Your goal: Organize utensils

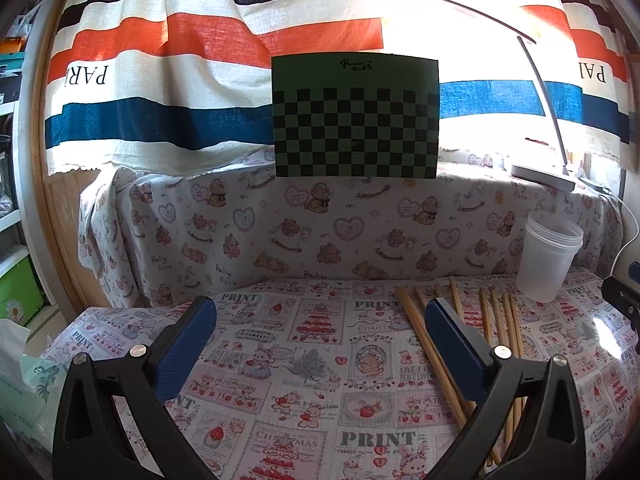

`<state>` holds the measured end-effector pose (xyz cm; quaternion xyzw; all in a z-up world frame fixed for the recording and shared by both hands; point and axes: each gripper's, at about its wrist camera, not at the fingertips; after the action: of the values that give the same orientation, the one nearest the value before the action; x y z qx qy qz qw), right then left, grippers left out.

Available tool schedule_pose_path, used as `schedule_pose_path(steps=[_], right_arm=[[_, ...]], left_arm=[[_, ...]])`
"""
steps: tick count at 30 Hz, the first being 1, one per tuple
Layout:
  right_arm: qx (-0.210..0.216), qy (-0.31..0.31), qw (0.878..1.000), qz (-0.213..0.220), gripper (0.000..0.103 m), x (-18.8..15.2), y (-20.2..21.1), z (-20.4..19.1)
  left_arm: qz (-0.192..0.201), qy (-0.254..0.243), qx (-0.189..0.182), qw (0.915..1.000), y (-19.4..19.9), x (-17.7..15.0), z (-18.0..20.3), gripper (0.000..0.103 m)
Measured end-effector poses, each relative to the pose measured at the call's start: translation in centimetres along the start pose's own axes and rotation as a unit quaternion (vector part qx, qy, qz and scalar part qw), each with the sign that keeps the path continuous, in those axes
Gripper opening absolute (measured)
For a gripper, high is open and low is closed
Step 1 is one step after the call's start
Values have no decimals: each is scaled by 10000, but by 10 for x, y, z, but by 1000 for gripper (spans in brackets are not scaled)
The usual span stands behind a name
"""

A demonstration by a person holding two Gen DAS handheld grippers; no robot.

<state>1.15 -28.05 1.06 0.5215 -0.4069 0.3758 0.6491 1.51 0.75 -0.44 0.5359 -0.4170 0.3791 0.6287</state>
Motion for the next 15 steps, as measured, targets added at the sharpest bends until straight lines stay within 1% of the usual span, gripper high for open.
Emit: schedule_pose_path(steps=[1, 2, 4, 7, 9, 11, 13, 14, 15], right_arm=[[10, -45, 10000, -10, 103, 0, -1, 2], [-86, -82, 9999, -8, 102, 0, 0, 3], [-433, -79, 9990, 6, 100, -1, 2, 2], [-290, 203, 9994, -29, 100, 0, 3, -4], [-243, 266, 9993, -40, 100, -1, 5, -6], [-83, 237, 9996, -115, 98, -2, 6, -7], [49, 159, 9997, -197, 88, -2, 6, -7], [109, 106, 9996, -255, 85, -2, 5, -6], [191, 20, 9992, -355, 80, -1, 2, -5]], left_arm=[[36, 9, 78, 10000, 1, 0, 0, 103], [84, 4, 62, 9999, 3, -1, 0, 103], [162, -48, 14, 9999, 6, -1, 1, 103], [228, -159, -10, 9996, 9, -1, 5, 103], [227, -181, 33, 9996, 10, -1, 6, 103], [235, -165, 108, 9995, 11, -1, 5, 103], [209, -131, 71, 9997, 11, -1, 3, 103], [203, -91, 105, 9997, 11, -1, 1, 103], [188, -54, 132, 9997, 10, -1, 0, 103]])
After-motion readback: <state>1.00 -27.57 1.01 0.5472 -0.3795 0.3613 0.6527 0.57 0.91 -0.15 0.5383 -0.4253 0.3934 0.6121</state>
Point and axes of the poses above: each gripper's, at about its wrist camera, not at the fingertips, and y roughly against the way its jaws point, z to its right, x to its top, and after that the axes turned 15 degrees about -x, right-handed
